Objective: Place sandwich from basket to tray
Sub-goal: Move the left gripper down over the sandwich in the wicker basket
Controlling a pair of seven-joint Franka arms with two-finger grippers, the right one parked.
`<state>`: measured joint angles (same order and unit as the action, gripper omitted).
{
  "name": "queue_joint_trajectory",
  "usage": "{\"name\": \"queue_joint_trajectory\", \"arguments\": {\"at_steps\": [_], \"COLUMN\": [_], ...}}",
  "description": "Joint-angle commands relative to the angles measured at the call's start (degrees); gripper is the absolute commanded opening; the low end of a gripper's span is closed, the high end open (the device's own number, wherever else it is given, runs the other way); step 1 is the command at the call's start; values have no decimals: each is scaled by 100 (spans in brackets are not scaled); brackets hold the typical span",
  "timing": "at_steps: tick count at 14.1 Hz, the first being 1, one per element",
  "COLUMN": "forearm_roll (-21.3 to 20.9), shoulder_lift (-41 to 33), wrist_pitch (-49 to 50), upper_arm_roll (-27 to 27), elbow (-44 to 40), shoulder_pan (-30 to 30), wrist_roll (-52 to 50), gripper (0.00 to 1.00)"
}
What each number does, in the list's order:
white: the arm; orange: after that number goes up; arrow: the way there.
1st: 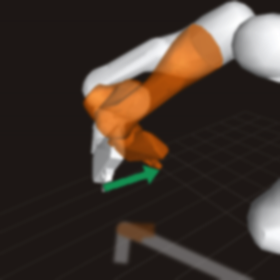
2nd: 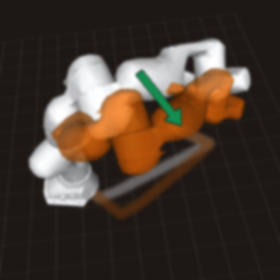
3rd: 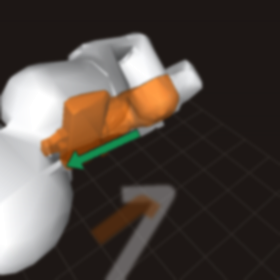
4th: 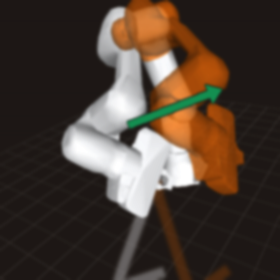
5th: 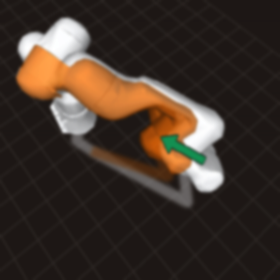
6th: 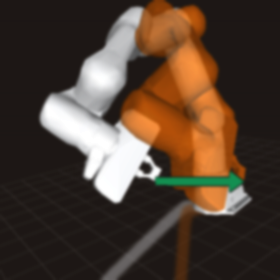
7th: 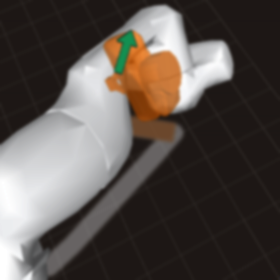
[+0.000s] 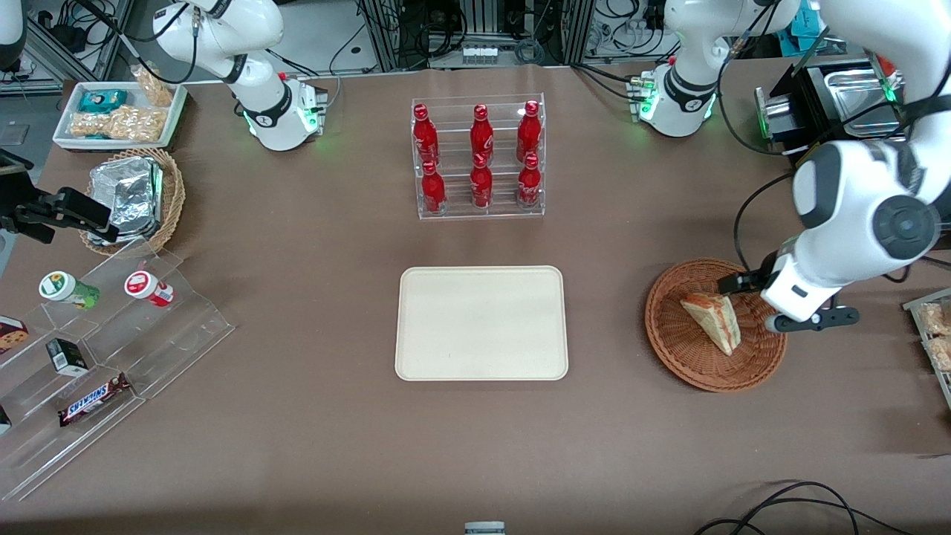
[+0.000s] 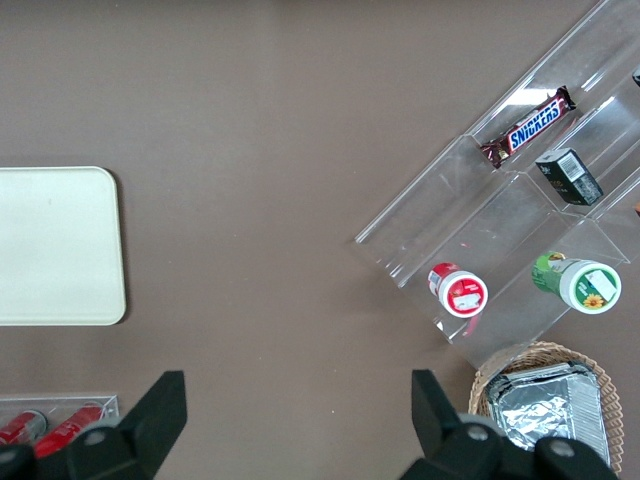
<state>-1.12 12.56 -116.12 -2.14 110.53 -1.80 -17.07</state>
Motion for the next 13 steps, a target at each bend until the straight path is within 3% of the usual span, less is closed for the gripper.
{"name": "queue_joint_trajectory", "arguments": {"at_steps": [1, 4, 7, 8, 9, 10, 11, 13], "forearm_roll": [-3, -3, 41, 59, 50, 42, 33, -20], "shoulder_lift": [237, 615, 1037, 1090, 1125, 1187, 1179, 1117], "wrist_pitch": [-375, -841, -991, -974, -913, -817, -659, -63], "upper_arm_roll": [-41, -41, -41, -41, -41, -41, -41, -41], "elbow": [92, 92, 47, 65, 91, 91, 48, -275], "shoulder_pan": [39, 39, 57, 57, 57, 48, 39, 39], "wrist_roll": [-1967, -3150, -3452, -3504, -3696, -3785, -3751, -3724], "gripper": [100, 100, 100, 88, 55, 29, 14, 9]}}
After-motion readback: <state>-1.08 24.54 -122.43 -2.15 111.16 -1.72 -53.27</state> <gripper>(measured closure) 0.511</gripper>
